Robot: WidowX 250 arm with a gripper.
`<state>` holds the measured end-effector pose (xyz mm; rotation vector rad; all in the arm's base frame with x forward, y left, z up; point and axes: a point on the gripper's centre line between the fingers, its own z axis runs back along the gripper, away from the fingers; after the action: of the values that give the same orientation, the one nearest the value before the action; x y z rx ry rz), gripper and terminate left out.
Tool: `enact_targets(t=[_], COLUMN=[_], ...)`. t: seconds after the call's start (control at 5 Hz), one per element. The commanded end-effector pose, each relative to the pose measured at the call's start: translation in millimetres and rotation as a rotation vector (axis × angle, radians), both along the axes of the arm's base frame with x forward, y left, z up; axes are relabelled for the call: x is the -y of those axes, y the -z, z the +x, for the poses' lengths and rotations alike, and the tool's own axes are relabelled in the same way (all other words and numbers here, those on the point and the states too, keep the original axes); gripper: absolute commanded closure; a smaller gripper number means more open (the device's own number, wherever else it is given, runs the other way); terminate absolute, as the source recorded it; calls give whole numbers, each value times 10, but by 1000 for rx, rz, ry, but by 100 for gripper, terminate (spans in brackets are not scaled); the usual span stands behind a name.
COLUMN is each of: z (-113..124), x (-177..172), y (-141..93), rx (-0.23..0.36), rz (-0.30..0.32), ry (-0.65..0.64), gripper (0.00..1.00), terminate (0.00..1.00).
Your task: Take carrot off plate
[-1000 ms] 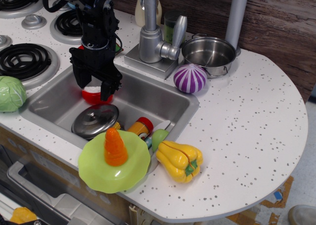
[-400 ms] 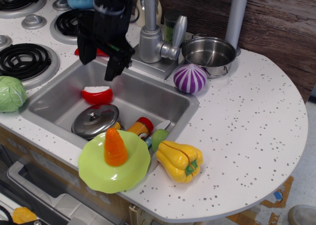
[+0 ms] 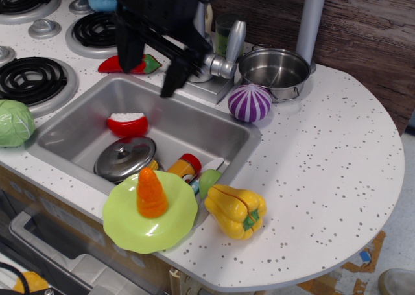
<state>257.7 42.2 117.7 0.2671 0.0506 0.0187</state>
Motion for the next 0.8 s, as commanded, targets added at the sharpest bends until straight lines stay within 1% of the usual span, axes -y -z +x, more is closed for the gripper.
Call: enact_targets(t=[0.0,0.2,0.6], z=[-219,-364,-509], x=[132,226,277], y=[15,129,390], rx=[98,134,177], rz=[-40,-49,-75], ry=[-74,-103,-135], gripper=[0,0,0], terminate=[0,0,0])
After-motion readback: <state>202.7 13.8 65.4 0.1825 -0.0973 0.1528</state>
